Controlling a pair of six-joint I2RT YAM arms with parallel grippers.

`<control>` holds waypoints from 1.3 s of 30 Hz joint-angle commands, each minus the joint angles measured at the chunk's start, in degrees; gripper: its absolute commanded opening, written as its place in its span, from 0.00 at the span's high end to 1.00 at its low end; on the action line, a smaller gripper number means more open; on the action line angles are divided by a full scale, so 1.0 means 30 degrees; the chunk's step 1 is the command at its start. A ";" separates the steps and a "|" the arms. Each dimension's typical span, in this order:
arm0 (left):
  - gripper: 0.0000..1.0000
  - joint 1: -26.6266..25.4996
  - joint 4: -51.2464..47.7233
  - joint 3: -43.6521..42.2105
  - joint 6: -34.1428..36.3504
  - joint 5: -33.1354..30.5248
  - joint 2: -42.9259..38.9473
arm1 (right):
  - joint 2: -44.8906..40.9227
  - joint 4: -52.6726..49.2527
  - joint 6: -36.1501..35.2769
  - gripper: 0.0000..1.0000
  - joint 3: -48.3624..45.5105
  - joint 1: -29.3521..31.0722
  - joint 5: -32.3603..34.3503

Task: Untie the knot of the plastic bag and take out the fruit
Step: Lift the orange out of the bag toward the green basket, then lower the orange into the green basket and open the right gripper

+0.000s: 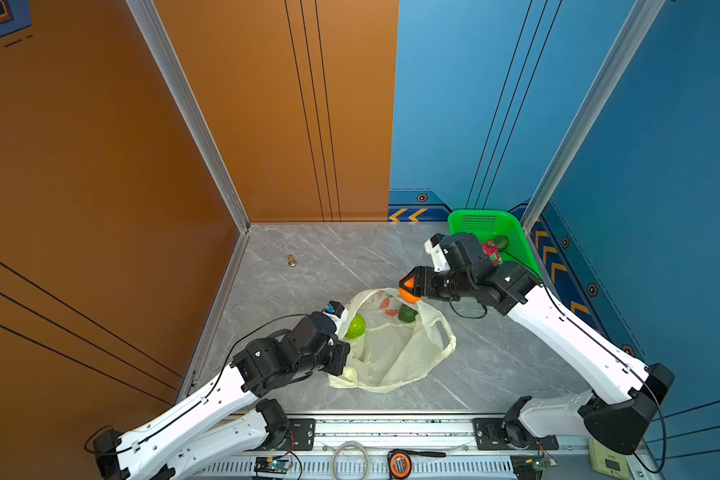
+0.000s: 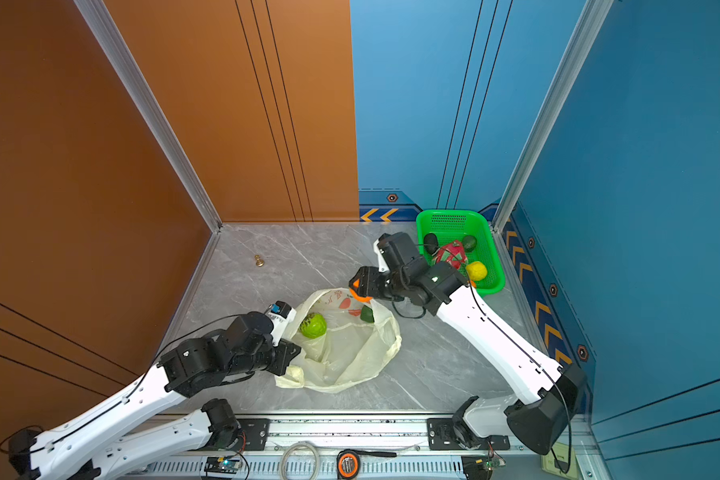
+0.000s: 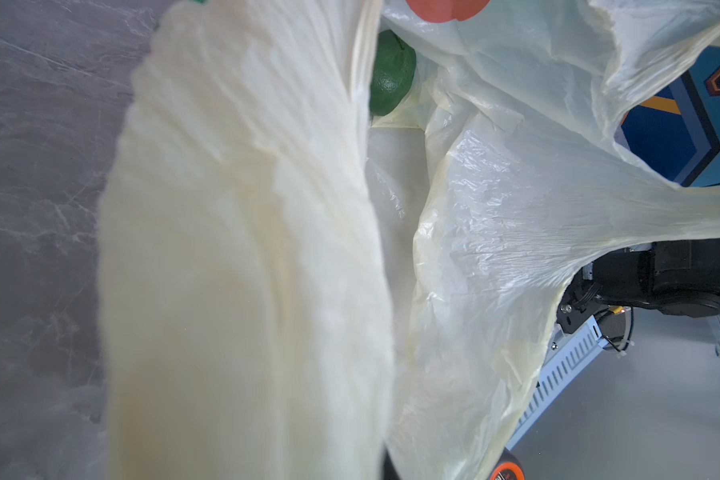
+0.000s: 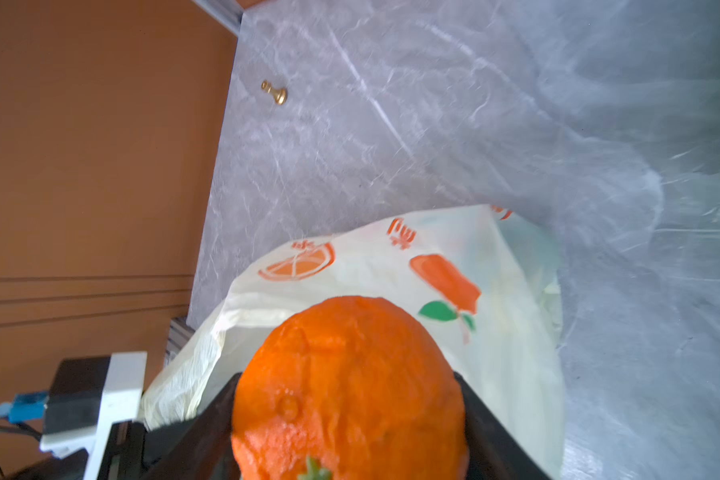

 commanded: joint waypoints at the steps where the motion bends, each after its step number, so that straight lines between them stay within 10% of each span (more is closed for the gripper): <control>1: 1.00 0.0135 0.0145 0.0513 0.0320 -0.0656 -0.0085 | -0.0030 -0.0934 -0.1621 0.39 0.0725 -0.3186 -0.2027; 16: 1.00 -0.0214 0.0613 0.0399 0.0274 -0.1037 -0.0060 | 0.5934 0.1109 -0.5775 0.40 0.1370 -1.3033 0.0172; 39: 1.00 -0.0360 0.0831 0.0568 0.0247 -0.1231 0.0370 | 0.9558 0.1596 -0.7005 0.11 0.2280 -1.4344 0.3359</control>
